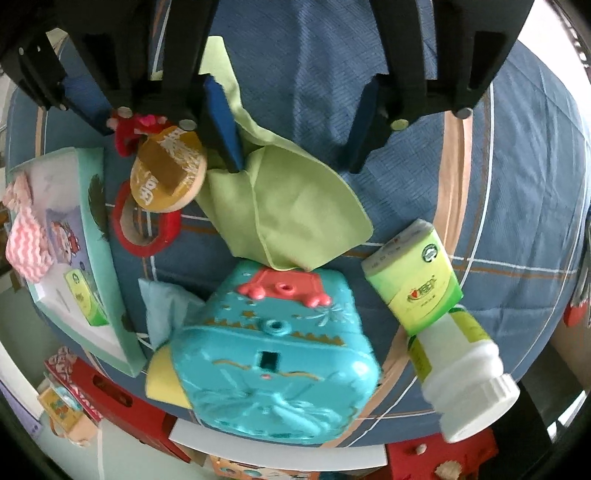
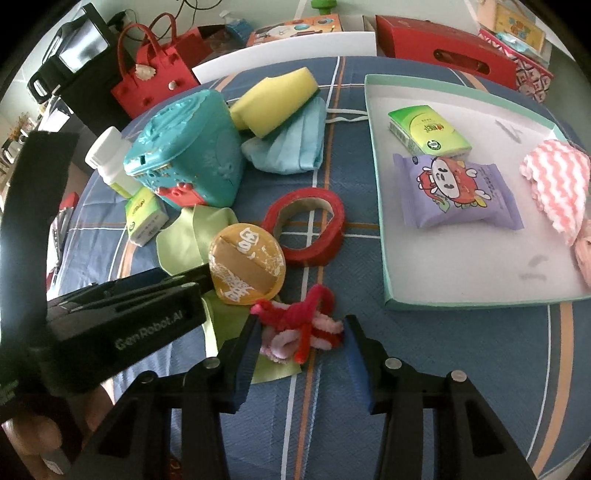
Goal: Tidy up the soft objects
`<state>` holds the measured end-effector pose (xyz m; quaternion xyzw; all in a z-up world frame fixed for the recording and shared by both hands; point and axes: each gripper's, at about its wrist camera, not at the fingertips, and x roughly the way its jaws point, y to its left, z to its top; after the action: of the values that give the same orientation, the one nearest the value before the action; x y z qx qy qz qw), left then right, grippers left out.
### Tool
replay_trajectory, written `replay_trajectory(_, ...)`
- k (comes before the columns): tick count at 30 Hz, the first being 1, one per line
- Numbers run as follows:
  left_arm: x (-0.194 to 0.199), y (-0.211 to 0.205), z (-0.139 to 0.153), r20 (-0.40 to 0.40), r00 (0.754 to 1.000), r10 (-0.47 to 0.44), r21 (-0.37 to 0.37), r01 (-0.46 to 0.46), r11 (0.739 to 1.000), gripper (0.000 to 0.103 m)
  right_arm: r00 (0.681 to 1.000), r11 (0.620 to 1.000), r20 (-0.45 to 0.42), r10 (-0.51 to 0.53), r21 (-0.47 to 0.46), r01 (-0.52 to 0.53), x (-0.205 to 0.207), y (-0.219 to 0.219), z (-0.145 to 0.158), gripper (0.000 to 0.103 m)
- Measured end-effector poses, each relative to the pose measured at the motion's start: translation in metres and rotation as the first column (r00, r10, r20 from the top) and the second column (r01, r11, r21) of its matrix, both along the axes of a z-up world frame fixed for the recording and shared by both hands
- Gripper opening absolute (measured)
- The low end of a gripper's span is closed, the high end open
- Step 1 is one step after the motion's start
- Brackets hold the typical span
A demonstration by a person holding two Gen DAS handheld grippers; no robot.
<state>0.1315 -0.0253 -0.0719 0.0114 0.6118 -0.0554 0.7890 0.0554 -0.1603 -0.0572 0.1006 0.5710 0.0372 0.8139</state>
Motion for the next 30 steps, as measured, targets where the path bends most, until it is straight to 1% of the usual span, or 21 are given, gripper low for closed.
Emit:
replay_trajectory(1, -0.002, -0.007, 0.001, 0.003, 1.0, -0.008, 0.0, 0.008, 1.0, 0.05, 1.0, 1.0, -0.001, 0.0, 0.0, 0.0, 0.0, 0.0, 0.0, 0.048)
replay_trajectory(3, -0.003, -0.014, 0.001, 0.007, 1.0, -0.026, -0.002, 0.026, 1.0, 0.042, 1.0, 1.0, -0.001, -0.003, 0.001, 0.003, 0.0, 0.0, -0.001, 0.048)
replay_trajectory(4, -0.004, -0.017, 0.002, 0.008, 0.999, -0.033, -0.005, 0.033, 0.999, 0.039, 1.0, 1.0, -0.001, -0.005, 0.0, 0.005, -0.001, 0.0, -0.002, 0.048)
replay_trajectory(6, -0.008, -0.024, 0.004, 0.008, 0.999, -0.047, -0.019, 0.047, 0.999, 0.029, 1.0, 1.0, -0.003, -0.006, -0.002, 0.006, -0.001, 0.0, -0.002, 0.048)
replay_trajectory(8, -0.011, -0.03, 0.004, 0.009, 0.998, -0.056, -0.021, 0.057, 0.998, 0.026, 1.0, 1.0, -0.004, -0.005, -0.006, 0.005, -0.001, 0.0, -0.003, 0.048)
replay_trajectory(10, -0.013, -0.034, 0.005, 0.009, 0.998, -0.062, -0.031, 0.062, 0.998, 0.018, 1.0, 1.0, -0.003, -0.006, -0.007, 0.006, -0.001, 0.001, -0.004, 0.048)
replay_trajectory(11, -0.014, -0.035, 0.006, 0.008, 0.998, -0.061, -0.042, 0.061, 0.997, 0.013, 1.0, 1.0, -0.003, -0.006, -0.007, 0.006, 0.0, 0.002, -0.004, 0.048)
replay_trajectory(15, -0.017, -0.038, 0.012, 0.019, 0.999, -0.046, -0.085, 0.047, 0.995, 0.009, 1.0, 1.0, 0.0, -0.008, -0.009, 0.008, -0.001, 0.002, -0.004, 0.048)
replay_trajectory(18, -0.021, -0.034, 0.017, 0.035, 0.999, -0.035, -0.116, 0.039, 0.992, 0.007, 1.0, 1.0, 0.001, -0.009, -0.009, 0.009, -0.001, 0.002, -0.004, 0.048)
replay_trajectory(27, -0.03, -0.016, 0.033, 0.081, 0.997, 0.006, -0.167, 0.008, 0.986, 0.006, 1.0, 1.0, 0.018, -0.012, -0.005, 0.012, -0.004, -0.001, 0.003, 0.048)
replay_trajectory(30, -0.033, -0.003, 0.038, 0.095, 0.995, 0.019, -0.185, -0.001, 0.983, 0.006, 0.999, 1.0, 0.036, -0.016, -0.002, 0.017, -0.005, -0.004, 0.009, 0.048)
